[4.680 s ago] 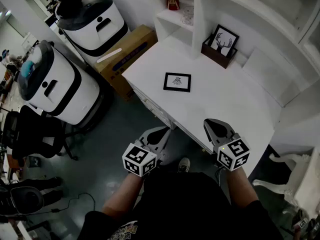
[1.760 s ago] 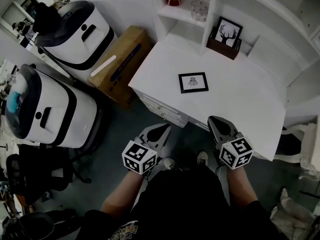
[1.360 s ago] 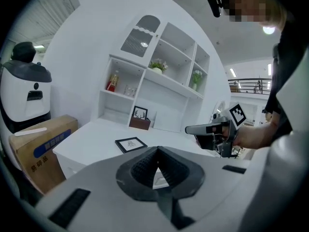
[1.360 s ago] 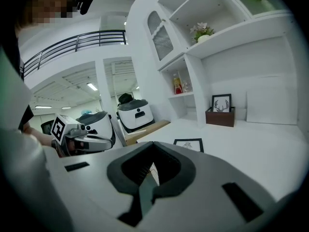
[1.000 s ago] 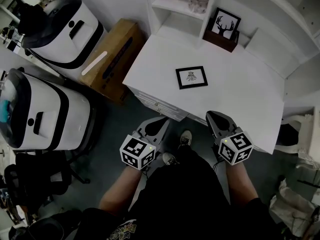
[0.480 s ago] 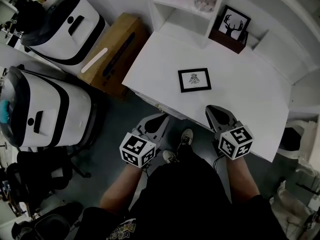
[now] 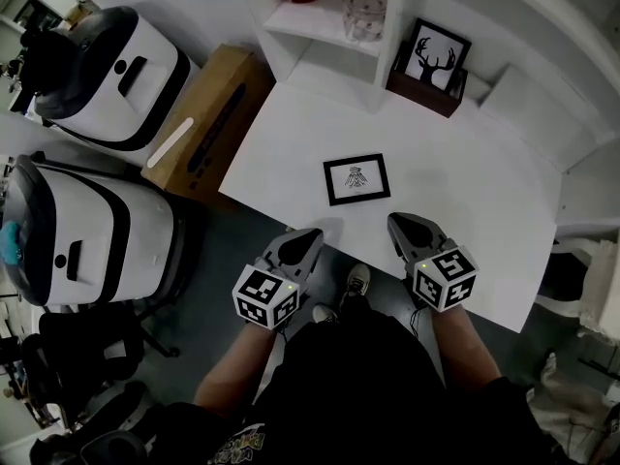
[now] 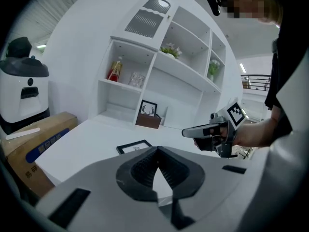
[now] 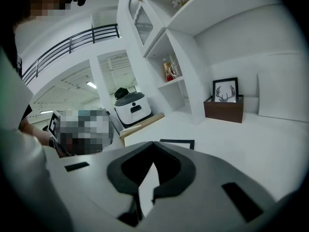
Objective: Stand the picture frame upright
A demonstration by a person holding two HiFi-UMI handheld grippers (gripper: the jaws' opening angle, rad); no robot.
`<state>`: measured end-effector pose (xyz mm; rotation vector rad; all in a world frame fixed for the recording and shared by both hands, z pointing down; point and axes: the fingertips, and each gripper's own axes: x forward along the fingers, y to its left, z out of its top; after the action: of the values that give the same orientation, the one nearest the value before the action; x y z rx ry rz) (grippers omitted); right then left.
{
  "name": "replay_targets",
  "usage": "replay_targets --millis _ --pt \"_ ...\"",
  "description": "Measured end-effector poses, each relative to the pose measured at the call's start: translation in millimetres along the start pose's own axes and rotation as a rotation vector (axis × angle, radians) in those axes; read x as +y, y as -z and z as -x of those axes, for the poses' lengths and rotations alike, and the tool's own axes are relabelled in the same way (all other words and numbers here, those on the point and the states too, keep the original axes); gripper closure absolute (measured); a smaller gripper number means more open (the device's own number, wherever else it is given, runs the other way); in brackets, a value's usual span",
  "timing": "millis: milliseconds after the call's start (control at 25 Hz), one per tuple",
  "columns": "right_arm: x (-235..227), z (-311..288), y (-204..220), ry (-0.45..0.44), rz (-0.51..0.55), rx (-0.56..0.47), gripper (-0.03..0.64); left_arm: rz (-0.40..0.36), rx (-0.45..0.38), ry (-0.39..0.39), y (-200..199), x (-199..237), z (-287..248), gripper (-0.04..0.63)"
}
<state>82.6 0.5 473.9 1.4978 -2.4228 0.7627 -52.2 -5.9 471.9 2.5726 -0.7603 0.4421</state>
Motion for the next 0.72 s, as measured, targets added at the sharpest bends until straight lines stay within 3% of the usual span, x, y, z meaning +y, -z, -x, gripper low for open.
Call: replay_targets --millis 200,480,720 --pt "-21 -13 4 -0.021 0.001 0.024 0.614 -0.004 0.007 -0.022 -7 6 -23 0.591" --pt "-49 -23 5 0.016 -0.034 0.034 0.612 0.000 0.047 -0.028 -8 12 -41 0.591" --pt "-65 -36 10 0.063 -0.060 0.046 0.612 -0.005 0.067 0.015 -9 21 -58 0.591"
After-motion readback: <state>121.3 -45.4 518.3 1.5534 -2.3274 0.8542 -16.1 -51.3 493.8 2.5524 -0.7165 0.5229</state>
